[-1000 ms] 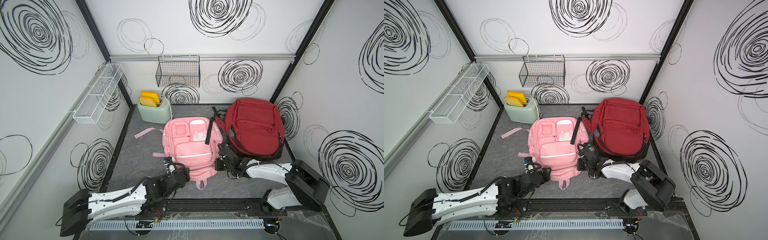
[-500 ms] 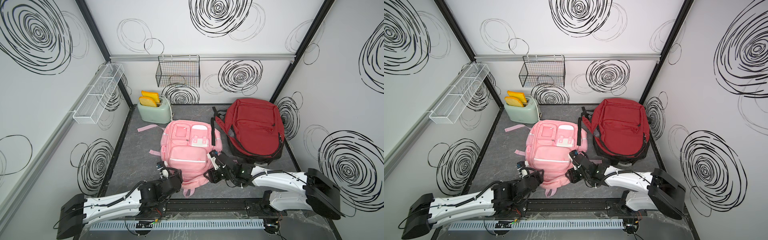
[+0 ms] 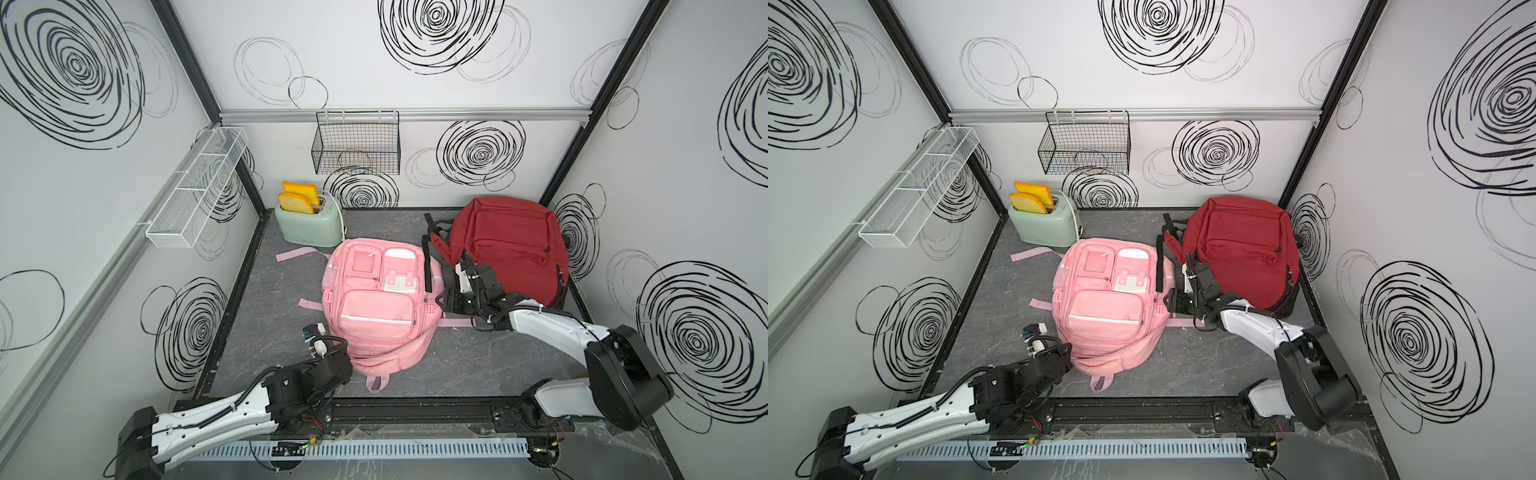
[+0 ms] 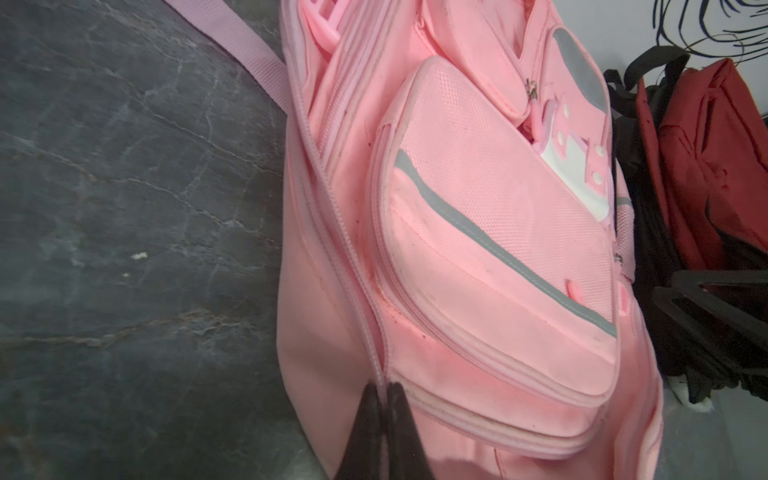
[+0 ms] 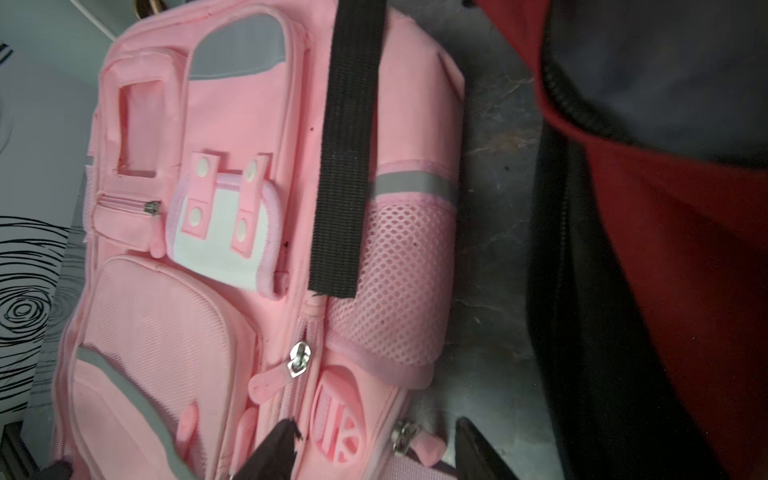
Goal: Zip up the backpack
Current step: Adjust the backpack at the center of the board.
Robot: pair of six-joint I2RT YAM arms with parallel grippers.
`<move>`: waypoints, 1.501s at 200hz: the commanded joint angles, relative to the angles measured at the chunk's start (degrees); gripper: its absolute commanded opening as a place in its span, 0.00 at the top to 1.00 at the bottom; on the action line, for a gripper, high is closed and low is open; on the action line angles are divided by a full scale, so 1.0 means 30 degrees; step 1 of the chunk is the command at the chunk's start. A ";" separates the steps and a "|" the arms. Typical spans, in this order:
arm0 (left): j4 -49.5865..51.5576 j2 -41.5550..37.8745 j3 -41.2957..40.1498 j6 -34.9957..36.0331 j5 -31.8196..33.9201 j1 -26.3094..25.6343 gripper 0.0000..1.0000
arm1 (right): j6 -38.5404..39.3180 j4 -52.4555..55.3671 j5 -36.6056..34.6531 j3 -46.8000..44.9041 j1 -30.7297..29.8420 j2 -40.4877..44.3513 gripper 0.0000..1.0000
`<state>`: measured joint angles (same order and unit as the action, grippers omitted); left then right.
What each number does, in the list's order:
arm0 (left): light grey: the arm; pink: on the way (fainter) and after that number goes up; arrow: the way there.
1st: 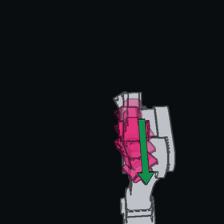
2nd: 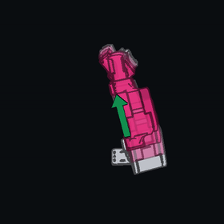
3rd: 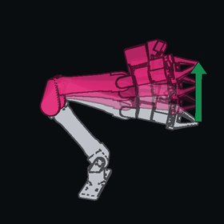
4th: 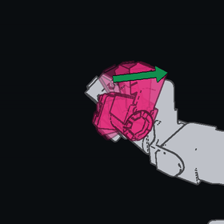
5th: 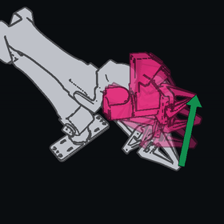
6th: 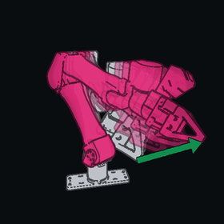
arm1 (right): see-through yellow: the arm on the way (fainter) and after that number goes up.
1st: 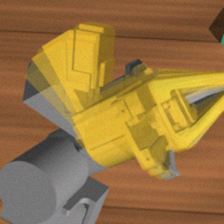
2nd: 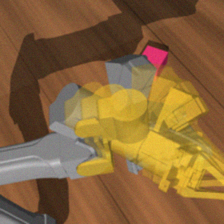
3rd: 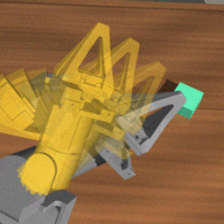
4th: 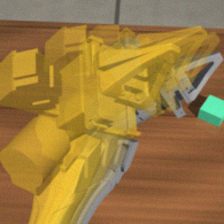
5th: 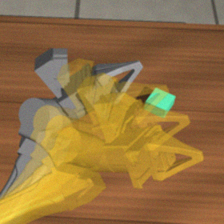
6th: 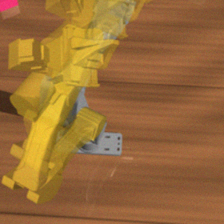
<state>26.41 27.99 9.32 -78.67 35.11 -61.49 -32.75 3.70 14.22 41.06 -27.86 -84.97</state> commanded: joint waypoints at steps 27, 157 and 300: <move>0.2586 0.0302 0.1164 0.0694 0.0556 0.1104 1.00 | 0.0114 -0.1996 0.1774 0.1946 0.0548 -0.3488 0.36; 0.4322 -0.1294 0.1839 0.2828 -0.0890 0.3696 1.00 | -0.1127 -0.3660 0.3558 0.7210 0.1113 -0.8409 0.60; -0.2309 0.5176 0.5613 0.6045 -0.1865 0.4413 1.00 | 0.1572 0.4026 -0.0120 0.6986 -0.2271 0.4983 1.00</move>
<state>32.95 41.01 20.64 -64.05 29.06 -49.58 -29.89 10.79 15.33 60.16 -33.17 -75.68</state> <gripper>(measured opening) 0.062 0.054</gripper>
